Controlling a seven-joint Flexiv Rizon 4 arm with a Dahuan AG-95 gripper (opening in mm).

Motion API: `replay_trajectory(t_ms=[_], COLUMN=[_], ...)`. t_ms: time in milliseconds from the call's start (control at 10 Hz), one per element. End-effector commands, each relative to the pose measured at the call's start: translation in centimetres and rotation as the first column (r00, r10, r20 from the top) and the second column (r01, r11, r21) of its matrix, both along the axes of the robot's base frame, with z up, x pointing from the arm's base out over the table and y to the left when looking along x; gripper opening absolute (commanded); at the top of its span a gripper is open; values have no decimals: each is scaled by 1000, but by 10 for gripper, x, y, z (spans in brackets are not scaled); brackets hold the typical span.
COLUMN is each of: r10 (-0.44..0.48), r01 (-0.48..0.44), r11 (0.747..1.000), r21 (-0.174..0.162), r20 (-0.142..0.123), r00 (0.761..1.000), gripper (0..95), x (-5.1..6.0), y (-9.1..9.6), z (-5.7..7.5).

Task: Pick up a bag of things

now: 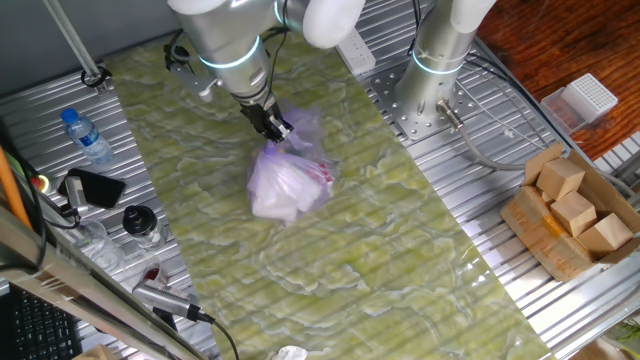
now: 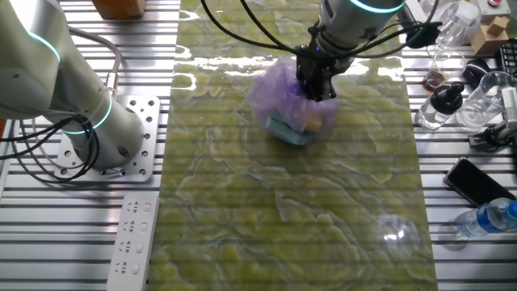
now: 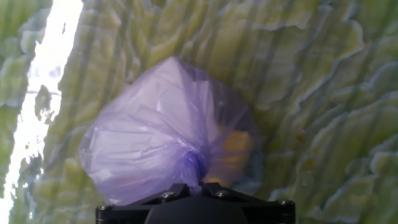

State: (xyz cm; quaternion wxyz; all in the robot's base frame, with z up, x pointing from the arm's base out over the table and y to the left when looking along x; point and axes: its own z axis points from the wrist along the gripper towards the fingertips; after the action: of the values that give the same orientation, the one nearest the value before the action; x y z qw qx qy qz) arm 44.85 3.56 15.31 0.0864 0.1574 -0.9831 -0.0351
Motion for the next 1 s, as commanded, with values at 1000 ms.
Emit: replay_trajectory(t_ms=[1000], r10=[-46], r01=[47], r11=[998], r21=[-38], r20=[19], r00=[999], gripper=[0], x=[-10], y=[13], z=[64])
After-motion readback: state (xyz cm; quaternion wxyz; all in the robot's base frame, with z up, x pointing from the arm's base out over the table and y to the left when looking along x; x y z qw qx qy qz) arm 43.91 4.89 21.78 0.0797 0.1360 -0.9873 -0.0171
